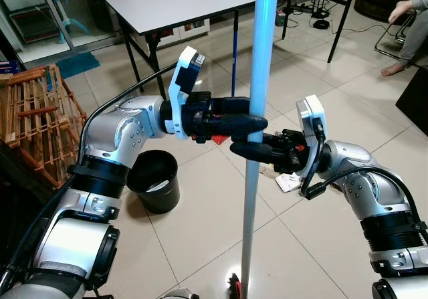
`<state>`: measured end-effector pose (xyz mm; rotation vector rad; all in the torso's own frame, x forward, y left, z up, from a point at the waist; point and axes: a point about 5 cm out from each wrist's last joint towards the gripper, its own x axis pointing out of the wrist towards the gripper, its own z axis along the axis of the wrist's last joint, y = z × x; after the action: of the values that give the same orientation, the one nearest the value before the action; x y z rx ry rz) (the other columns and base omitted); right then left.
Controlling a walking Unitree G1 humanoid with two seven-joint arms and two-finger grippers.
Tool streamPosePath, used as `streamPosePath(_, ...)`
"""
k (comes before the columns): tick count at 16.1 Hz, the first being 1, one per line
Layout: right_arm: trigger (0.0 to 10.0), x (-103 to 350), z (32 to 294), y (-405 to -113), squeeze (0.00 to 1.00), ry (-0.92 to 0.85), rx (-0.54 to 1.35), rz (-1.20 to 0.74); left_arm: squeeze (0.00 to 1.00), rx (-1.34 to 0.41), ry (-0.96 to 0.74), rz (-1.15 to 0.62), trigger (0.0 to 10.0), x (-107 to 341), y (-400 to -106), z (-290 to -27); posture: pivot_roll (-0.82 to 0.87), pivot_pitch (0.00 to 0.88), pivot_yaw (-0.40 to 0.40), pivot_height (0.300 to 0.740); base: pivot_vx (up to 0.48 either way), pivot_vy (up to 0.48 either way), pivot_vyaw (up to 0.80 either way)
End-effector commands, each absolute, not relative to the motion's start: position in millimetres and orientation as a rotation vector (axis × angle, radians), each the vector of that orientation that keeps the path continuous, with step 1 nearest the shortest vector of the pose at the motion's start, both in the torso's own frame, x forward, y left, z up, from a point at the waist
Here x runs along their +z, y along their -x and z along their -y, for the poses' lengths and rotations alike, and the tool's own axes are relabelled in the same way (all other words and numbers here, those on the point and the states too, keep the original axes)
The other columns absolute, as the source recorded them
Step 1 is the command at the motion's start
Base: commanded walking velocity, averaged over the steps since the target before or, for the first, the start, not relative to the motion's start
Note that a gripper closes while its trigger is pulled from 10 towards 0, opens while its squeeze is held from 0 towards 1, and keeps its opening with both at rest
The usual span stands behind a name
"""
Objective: Sweep floor
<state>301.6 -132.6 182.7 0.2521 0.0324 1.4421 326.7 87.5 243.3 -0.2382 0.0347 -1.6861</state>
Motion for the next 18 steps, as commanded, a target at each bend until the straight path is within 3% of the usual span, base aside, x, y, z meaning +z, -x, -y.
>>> streamPosePath(1, 10.0, 180, 134, -303, 0.00, -0.257, 1.420, -0.044, 1.00, -1.724, 0.201, 0.000, 10.0, 249, -326, -88, -0.07, 0.000, 0.101, 0.740, 0.000, 0.000, 0.00)
streamPosePath(9, 10.0, 180, 135, -299, 0.00, -0.275, 1.440, -0.048, 1.00, -1.649, 0.125, -0.006, 10.0, 242, -331, -89, -0.07, 0.000, 0.100, 0.740, 0.000, 0.000, 0.00)
streamPosePath(10, 10.0, 180, 134, -298, 0.00, -0.281, 1.447, -0.044, 0.00, -1.581, 0.009, -0.029, 10.0, 231, -335, -84, -0.07, 0.000, 0.102, 0.740, 0.000, 0.000, 0.00)
streamPosePath(14, 10.0, 179, 132, -300, 0.00, -0.285, 1.415, -0.027, 0.00, -1.390, -0.133, -0.043, 10.0, 215, -345, -77, -0.07, 0.000, 0.104, 0.740, 0.000, 0.000, 0.00)
streamPosePath(18, 10.0, 174, 126, -309, 0.00, -0.210, 1.262, 0.018, 0.00, -1.228, -0.154, 0.028, 10.0, 220, -353, -73, -0.07, 0.000, 0.108, 0.740, 0.000, 0.000, 0.00)
